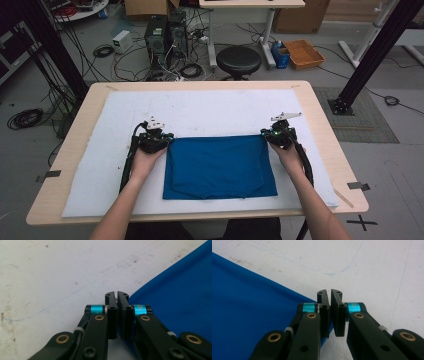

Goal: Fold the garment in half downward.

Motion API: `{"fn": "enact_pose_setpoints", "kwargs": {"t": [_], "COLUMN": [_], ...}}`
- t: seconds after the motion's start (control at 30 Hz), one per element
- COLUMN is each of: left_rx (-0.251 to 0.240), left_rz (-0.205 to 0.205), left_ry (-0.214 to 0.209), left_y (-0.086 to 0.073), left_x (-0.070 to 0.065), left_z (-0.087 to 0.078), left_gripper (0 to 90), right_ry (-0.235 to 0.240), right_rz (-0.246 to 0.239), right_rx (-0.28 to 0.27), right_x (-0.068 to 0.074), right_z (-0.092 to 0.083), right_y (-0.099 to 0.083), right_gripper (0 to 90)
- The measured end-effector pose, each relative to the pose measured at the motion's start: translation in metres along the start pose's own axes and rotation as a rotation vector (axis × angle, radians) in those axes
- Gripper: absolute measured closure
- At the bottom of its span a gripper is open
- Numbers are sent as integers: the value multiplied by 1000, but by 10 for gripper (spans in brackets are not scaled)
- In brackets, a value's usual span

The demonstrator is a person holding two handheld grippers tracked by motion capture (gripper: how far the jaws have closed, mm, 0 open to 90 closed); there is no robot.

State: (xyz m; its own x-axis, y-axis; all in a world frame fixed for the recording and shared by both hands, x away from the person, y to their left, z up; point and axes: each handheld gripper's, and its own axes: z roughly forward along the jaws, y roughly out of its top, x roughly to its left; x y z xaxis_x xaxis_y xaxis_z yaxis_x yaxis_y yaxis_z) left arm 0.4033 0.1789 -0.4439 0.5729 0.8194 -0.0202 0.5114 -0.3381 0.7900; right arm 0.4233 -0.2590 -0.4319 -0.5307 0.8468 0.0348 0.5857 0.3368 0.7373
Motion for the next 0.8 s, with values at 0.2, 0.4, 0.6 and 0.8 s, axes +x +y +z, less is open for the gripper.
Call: {"fn": "enact_pose_setpoints", "kwargs": {"t": [0.2,0.4,0.6,0.8], "left_rx": [1,-18,-96,-212], "left_rz": [17,-5,-23,-38], "left_ry": [8,44,7,-38], "left_y": [0,6,4,0], "left_x": [0,3,-4,2], "left_z": [1,-18,-59,-91], "left_gripper": [782,463,433,431], "right_ry": [-15,-34,-35,22], "right_rz": [3,11,2,60], "right_rx": [-11,-72,-175,-229], "right_x": [1,3,7,3], "right_z": [-1,-16,-44,-62], "right_y": [-1,0,-2,-8], "right_gripper": [768,570,516,364]}}
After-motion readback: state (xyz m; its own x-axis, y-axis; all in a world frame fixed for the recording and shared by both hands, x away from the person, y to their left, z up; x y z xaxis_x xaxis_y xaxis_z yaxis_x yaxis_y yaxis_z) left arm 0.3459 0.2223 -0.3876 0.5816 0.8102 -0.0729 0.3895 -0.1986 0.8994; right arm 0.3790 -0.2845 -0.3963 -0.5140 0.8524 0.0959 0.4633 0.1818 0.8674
